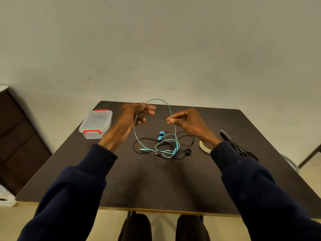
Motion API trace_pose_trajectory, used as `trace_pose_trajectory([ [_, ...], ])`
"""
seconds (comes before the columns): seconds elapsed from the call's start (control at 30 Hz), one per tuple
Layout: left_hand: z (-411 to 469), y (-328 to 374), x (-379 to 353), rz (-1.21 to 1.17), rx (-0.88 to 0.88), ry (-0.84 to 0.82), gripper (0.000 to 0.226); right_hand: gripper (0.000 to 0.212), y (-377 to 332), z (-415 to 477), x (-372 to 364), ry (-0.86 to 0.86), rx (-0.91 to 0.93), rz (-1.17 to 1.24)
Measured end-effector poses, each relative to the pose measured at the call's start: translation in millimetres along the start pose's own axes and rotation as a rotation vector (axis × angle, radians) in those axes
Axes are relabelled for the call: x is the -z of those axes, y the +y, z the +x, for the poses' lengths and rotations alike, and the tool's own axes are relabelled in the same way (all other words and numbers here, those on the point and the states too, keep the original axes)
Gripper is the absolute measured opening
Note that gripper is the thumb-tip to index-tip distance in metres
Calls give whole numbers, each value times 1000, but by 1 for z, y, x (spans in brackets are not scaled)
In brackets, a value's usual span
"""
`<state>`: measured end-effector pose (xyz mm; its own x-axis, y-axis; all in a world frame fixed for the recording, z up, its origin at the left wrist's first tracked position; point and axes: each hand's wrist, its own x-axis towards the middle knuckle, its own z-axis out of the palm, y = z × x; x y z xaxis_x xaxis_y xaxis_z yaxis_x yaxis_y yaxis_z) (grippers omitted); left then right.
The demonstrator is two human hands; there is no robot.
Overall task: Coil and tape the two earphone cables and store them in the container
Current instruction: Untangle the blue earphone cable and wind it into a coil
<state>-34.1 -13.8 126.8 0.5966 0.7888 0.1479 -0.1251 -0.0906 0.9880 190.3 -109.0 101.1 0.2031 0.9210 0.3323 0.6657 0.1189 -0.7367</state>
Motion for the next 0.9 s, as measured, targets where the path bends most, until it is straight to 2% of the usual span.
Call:
trace_pose_trajectory([
  [0.07,-4,-3,3,-9,161,-73,37,17,-7,2,2,30,14,91],
  [0.17,-5,-2,5,-93,247,-162,46,18,-18,7,5,47,47,134],
  [0.27,-1,2,1,-143,237,-156,44,17,-26,11,3,7,121,3],
  [0.37,-1,11,-6,100,145,-79,41,15,-34,9,2,-12,179,-32],
  [0.47,-3,22,-4,222,68,-107,30,16,-39,9,5,-6,226,-35],
  [0.67,-16,47,16,443,120,-141,20,16,-27,11,16,-25,161,-4],
  [0.9,-27,68,44,468,144,-11,20,16,-11,9,16,-55,104,3],
])
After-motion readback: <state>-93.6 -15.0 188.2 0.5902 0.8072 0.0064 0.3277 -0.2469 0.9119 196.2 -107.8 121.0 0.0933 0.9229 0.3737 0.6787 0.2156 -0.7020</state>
